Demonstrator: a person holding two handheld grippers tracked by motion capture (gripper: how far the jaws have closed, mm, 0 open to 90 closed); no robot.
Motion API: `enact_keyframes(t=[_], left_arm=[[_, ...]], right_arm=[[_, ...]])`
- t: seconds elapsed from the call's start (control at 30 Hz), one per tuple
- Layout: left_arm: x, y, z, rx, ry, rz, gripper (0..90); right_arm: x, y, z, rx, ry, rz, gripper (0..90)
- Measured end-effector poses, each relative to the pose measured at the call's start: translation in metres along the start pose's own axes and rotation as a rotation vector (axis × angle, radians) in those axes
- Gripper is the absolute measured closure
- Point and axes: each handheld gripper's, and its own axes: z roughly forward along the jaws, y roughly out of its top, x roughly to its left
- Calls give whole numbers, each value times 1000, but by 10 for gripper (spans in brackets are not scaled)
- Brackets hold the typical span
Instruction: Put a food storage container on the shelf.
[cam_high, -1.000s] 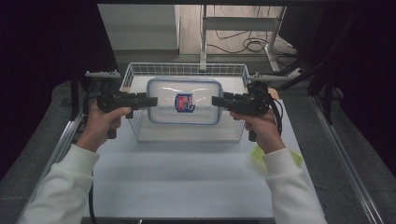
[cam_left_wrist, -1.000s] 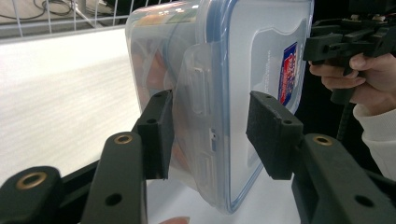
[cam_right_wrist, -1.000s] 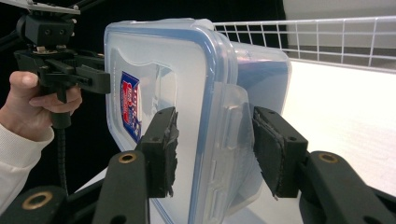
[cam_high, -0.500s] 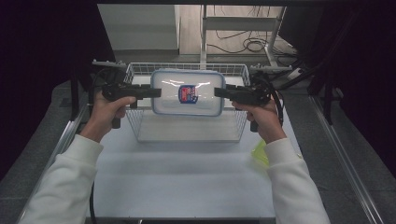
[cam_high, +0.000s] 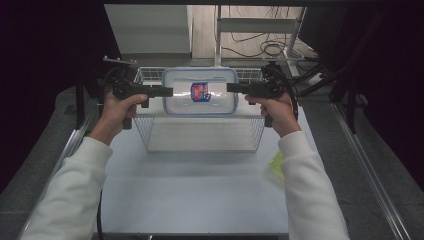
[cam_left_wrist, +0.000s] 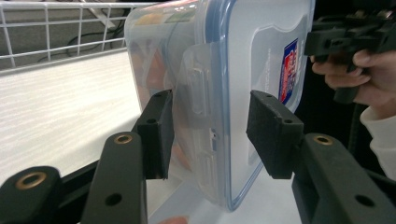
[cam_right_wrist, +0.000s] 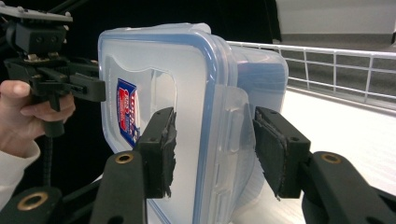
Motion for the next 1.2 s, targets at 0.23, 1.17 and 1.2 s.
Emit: enact_keyframes(t=[0.23,1.17,1.2], left_arm=[[6,6,5,-5,11,-27,501],[12,4,7,-59,71,-101,276],[9,1,4,-60,72,-95,267]], right_arm=[[-13,2,7,-26,21,56,495],[-1,-1,-9,-50,-195,116,556],[1,-4,-14,-57,-189,102,601]])
